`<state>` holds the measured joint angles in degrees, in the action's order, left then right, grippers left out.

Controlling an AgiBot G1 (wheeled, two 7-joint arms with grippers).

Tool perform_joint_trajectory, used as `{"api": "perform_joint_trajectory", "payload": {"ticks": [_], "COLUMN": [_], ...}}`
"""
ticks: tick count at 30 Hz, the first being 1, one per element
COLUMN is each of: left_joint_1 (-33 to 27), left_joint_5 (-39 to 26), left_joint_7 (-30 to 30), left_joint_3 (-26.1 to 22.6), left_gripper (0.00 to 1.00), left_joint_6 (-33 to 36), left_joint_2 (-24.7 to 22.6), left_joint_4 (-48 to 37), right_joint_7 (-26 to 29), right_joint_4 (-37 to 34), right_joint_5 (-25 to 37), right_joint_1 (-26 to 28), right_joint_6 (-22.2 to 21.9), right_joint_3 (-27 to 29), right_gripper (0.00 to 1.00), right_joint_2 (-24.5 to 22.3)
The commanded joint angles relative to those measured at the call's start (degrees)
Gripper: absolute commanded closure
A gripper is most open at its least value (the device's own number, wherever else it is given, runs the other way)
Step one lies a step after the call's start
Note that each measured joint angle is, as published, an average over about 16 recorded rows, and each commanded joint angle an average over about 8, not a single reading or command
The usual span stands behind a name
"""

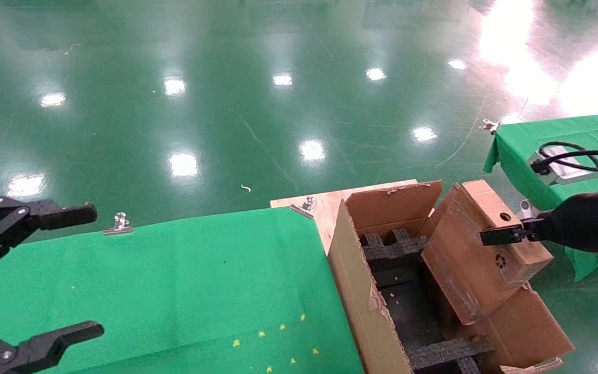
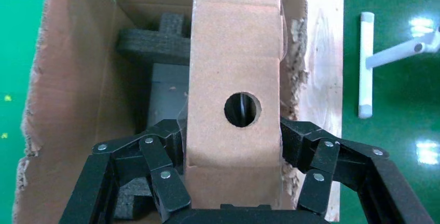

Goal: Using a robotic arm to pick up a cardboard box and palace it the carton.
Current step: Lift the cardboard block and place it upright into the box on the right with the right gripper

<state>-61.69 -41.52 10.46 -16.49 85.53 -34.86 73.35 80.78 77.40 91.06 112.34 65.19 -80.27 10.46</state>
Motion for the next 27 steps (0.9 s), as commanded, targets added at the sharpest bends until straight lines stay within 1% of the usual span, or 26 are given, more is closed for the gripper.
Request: {"api": "perform_joint_trajectory", "payload": {"ticks": [1, 6, 9, 18, 27], "left_joint_1": [0.00, 0.00, -0.01, -0.03, -0.04], "left_joint_5": [0.00, 0.01, 0.02, 0.04, 0.06], "left_joint_7": [0.00, -0.01, -0.02, -0.04, -0.06], "left_joint_3": [0.00, -0.01, -0.01, -0.05, -0.08], "left_gripper": [0.00, 0.00, 0.00, 0.00, 0.00], "left_joint_6": [0.00, -0.01, -0.01, -0.01, -0.02], "left_joint_2": [0.00, 0.00, 0.00, 0.01, 0.02], "left_joint_4": [0.00, -0.01, -0.03, -0.05, -0.05], "right_joint_7": [2.17, 1.39, 2.25, 8.43, 14.54], "right_joint_4": [0.67, -0.35, -0.68, 0.10, 0.18], "right_joint_5": [0.35, 0.57, 1.82, 9.58, 14.53], "right_joint_1": [-0.48, -0.53, -1.00, -3.59, -6.11], "right_joint_6": [-0.54, -0.60, -1.16, -4.26, -6.14], "right_joint_3": [-0.35, -0.43, -0.88, -3.24, -5.09], "right_gripper": [1.00, 1.00, 1.00, 1.00, 1.00], "right_joint_2": [0.11, 0.59, 1.13, 3.14, 5.28]}}
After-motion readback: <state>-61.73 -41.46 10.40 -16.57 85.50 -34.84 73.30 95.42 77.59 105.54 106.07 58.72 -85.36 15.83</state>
